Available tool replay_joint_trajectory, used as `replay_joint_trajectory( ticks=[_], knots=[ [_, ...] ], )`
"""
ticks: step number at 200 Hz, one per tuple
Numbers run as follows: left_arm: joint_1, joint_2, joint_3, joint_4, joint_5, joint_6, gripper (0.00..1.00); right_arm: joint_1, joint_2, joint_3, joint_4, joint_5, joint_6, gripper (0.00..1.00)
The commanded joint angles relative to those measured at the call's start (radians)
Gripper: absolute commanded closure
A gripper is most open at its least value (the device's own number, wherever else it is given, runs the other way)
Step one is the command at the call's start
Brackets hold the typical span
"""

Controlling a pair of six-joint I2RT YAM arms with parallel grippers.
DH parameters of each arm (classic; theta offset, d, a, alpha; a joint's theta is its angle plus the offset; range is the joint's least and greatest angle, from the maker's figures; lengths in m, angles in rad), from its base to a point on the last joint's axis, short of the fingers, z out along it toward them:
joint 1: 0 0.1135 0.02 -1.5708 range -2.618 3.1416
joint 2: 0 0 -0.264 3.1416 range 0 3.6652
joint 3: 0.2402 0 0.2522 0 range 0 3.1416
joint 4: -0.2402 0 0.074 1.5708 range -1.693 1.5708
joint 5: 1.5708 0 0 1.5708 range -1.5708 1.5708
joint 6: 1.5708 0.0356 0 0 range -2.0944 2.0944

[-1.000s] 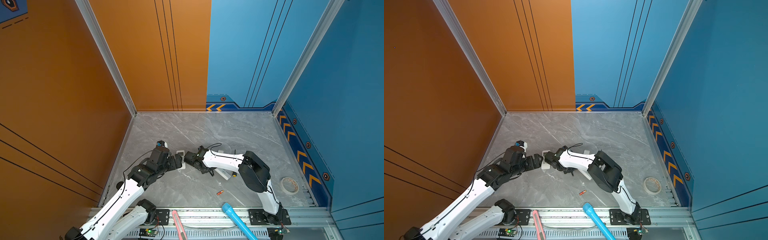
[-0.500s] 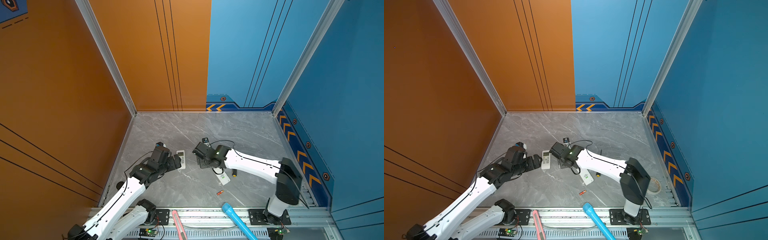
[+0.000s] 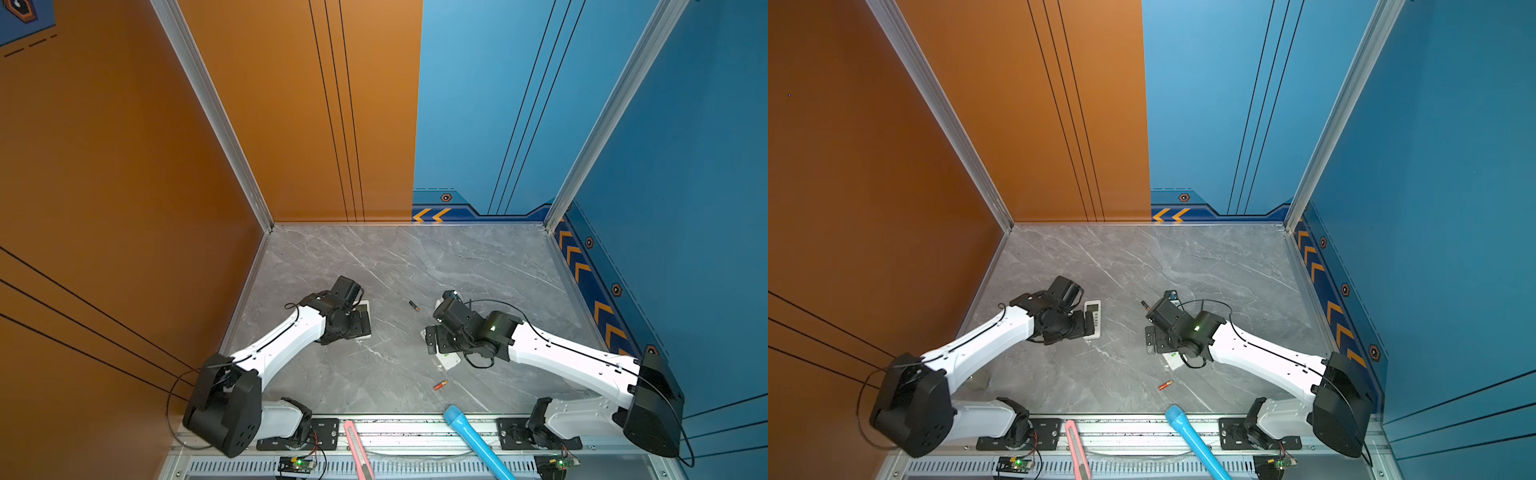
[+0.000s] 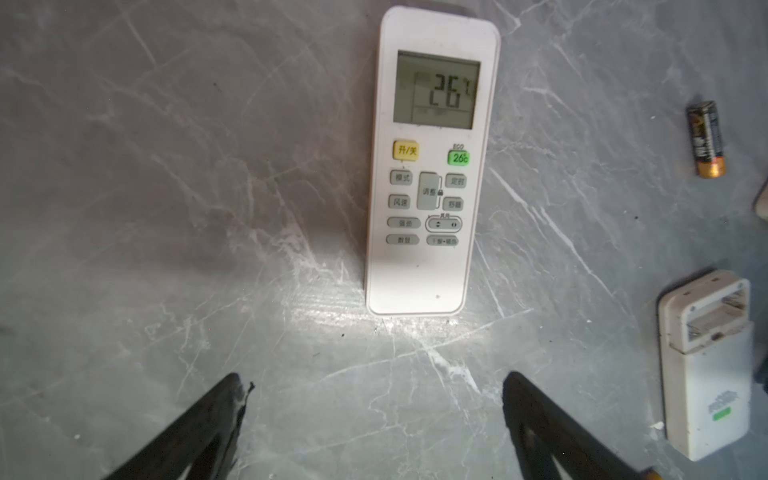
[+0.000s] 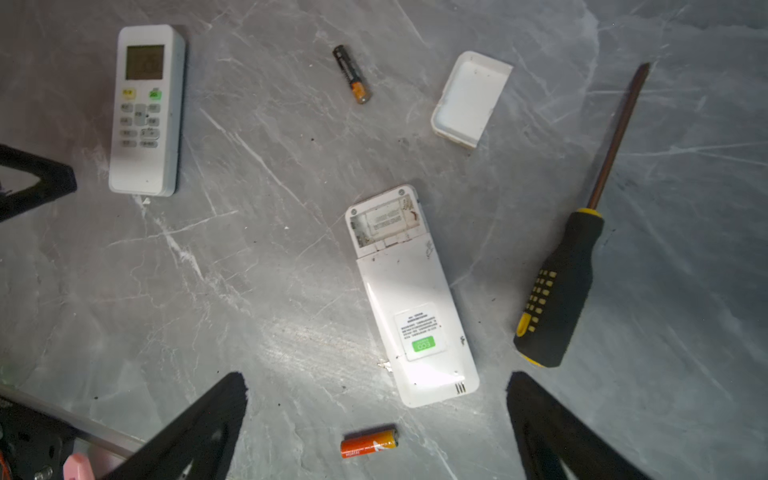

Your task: Unload the batteries from the remote control

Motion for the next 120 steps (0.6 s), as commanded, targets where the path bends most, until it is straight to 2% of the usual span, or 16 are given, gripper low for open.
replay_joint_trajectory(
  ticks=[1, 23, 57, 71, 89, 120],
  knots=[
    [-0.016, 0.087, 0.063, -0.014, -0.046, 0.075, 0.02, -0.049, -0.052, -0.023, -0.028, 0.01, 0.035, 0.0],
    [-0.021, 0.184, 0.116, -0.014, -0.047, 0.097, 0.0, -0.126, -0.073, -0.043, -0.027, -0.06, 0.037, 0.0],
    [-0.032, 0.272, 0.2, -0.012, -0.076, 0.123, 0.02, -0.14, -0.083, -0.052, -0.008, -0.084, 0.021, 0.0],
    [-0.034, 0.298, 0.225, -0.014, -0.073, 0.128, 0.03, -0.147, -0.071, -0.066, -0.002, -0.14, 0.002, 0.0],
    [-0.043, 0.283, 0.228, -0.014, -0.058, 0.12, 0.03, -0.123, -0.059, -0.073, -0.005, -0.231, -0.017, 0.0],
    [-0.055, 0.268, 0.207, -0.007, -0.06, 0.119, 0.0, -0.03, -0.06, -0.111, -0.025, -0.237, 0.032, 0.0]
  ],
)
